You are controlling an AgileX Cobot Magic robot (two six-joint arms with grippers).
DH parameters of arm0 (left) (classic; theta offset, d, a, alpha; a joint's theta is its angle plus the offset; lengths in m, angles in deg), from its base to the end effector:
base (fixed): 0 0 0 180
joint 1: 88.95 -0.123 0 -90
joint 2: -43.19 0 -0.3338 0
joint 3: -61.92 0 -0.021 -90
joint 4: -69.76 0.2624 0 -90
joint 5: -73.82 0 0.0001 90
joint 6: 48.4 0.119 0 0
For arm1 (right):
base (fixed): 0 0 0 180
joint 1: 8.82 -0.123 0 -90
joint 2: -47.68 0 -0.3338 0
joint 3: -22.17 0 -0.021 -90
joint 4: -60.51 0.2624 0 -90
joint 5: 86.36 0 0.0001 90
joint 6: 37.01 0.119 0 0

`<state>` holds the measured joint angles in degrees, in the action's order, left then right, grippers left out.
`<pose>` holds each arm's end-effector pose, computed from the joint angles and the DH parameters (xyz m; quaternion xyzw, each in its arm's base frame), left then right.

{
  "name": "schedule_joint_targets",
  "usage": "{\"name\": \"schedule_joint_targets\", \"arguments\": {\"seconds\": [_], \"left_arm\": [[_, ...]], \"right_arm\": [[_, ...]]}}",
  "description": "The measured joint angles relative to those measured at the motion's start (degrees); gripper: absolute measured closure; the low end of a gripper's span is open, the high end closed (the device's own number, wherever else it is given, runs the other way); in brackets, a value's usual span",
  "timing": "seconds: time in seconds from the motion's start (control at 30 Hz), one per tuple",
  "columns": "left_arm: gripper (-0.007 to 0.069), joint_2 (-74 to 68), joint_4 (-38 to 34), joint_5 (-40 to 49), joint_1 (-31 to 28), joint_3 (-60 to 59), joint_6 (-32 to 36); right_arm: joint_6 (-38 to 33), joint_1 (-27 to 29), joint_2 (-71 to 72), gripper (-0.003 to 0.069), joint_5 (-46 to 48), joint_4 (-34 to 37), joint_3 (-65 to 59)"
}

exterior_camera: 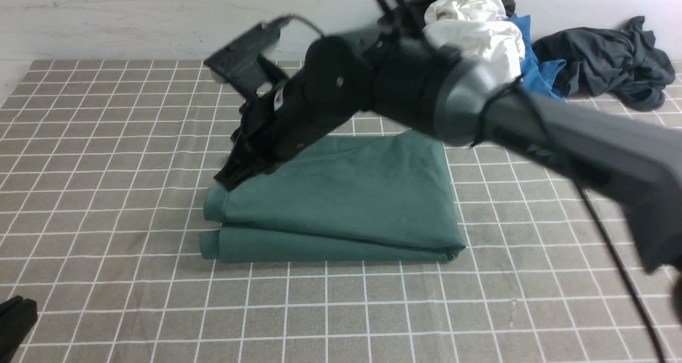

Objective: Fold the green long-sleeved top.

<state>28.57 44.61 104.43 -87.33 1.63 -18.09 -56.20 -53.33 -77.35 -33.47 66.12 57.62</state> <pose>0.0373 -0.0269 0.2695 0.1348 0.7696 -0.0490 0.6222 0.3688 0.3755 0.3253 -0.4860 0.8114 0.1157 0.3033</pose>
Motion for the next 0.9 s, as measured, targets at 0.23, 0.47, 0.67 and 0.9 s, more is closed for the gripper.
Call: {"name": "schedule_joint_targets", "arguments": {"seconds": [0.23,0.47,0.67,0.9], "left_arm": [[0.0631,0.0,0.0,-1.0,5.4,-0.1,0.0],[0.0631,0.0,-0.2,-0.9,6.0,-0.1,0.0],[0.0631,0.0,-0.2,-0.9,6.0,-0.2,0.0],[0.0631,0.0,-0.2,-0.9,6.0,-0.2,0.0]], "right_arm": [[10.9,0.9,13.5,0.0671,17.4,-17.9,-1.0],[15.0,4.5,23.7,0.0672,18.0,-10.8,-20.4],[15.4,4.6,34.4,0.0672,4.3,-4.4,-44.4],[15.8,4.6,53.6,0.0673,-10.0,-0.4,-72.1]]}}
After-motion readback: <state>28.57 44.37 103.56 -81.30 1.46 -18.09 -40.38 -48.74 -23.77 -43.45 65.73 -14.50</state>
